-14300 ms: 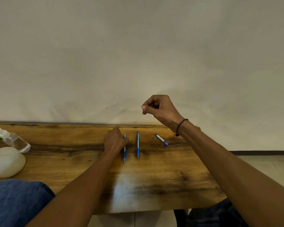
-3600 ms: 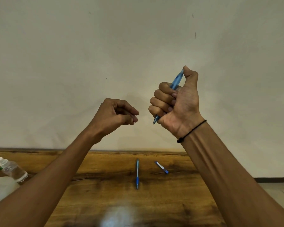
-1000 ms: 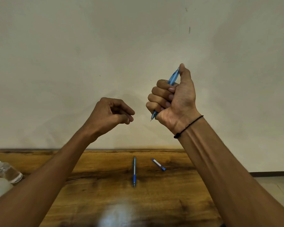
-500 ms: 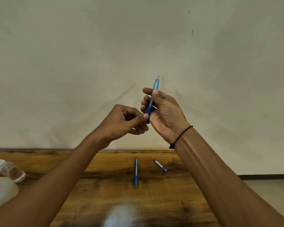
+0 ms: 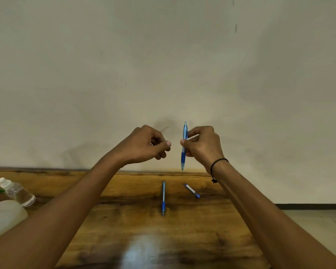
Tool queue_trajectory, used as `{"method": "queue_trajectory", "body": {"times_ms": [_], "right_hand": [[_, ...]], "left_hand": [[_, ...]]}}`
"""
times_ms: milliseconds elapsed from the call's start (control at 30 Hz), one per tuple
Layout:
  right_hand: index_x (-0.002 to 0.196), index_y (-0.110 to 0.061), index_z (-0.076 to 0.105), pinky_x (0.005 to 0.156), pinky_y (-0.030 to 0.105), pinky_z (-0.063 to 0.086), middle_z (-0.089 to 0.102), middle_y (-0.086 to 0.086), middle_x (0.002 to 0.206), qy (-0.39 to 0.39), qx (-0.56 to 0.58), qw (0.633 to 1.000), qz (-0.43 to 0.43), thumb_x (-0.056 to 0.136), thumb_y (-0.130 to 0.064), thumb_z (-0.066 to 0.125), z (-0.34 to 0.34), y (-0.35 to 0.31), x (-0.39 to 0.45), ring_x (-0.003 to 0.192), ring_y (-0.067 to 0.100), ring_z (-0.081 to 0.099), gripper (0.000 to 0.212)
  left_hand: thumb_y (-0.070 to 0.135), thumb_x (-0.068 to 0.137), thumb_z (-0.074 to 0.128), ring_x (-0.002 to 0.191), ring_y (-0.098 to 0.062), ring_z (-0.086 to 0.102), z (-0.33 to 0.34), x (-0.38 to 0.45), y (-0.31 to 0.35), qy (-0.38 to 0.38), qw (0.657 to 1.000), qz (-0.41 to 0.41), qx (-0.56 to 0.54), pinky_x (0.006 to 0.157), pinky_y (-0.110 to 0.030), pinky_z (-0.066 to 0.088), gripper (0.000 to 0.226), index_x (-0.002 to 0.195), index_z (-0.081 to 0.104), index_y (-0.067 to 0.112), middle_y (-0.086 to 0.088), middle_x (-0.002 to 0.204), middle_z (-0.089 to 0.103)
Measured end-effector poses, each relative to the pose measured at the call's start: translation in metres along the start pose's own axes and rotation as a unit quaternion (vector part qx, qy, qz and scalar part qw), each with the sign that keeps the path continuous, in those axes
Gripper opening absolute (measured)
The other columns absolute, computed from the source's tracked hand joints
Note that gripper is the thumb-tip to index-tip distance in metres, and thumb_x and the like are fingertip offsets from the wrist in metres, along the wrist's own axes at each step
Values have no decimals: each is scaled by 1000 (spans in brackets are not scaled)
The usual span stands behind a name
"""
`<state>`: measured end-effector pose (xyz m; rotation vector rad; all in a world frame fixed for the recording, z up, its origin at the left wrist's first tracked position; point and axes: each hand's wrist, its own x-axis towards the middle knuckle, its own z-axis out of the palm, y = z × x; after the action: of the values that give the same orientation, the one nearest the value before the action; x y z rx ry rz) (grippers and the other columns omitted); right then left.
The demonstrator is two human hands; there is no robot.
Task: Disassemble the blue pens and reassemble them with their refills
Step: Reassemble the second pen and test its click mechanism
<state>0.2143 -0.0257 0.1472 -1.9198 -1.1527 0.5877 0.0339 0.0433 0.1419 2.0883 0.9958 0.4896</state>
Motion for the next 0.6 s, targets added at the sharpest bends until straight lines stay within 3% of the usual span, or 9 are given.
{"method": "queue_trajectory", "body": {"times_ms": [67,167,300,433,600], "right_hand": [[102,-7,70,79,46,65,77,16,89,-11,-29,999,16,87,-16,83,7,11,4,71,27,78,22],[90,-10,67,81,49,64,77,17,87,-17,-76,997,25,85,-16,84,21,29,12,71,31,78,19],[98,-7,69,83,47,62,75,16,94,-45,-179,981,55,83,-19,84,51,62,20,84,36,75,24],[97,-7,67,79,46,61,69,17,101,-77,-265,959,65,87,-11,76,86,102,13,92,37,67,14],[108,-10,66,73,39,56,71,13,107,-87,-312,943,78,91,-13,72,109,131,6,97,33,68,19]], "left_hand": [[35,102,66,74,-3,77,-1,1,-5,13,999,-3,32,72,-18,59,23,104,80,17,8,85,80],[36,101,67,76,-5,76,-1,3,-11,17,997,-12,78,82,-34,64,24,104,80,16,6,86,80],[40,101,66,83,-11,75,-1,4,-16,5,989,-29,147,87,-45,63,27,106,79,17,4,90,81],[45,101,64,91,-17,74,1,4,-19,-15,978,-52,203,88,-45,61,27,103,78,21,2,94,80],[50,99,64,91,-20,72,3,3,-23,-20,971,-59,232,85,-41,59,26,99,75,27,4,94,78]]}}
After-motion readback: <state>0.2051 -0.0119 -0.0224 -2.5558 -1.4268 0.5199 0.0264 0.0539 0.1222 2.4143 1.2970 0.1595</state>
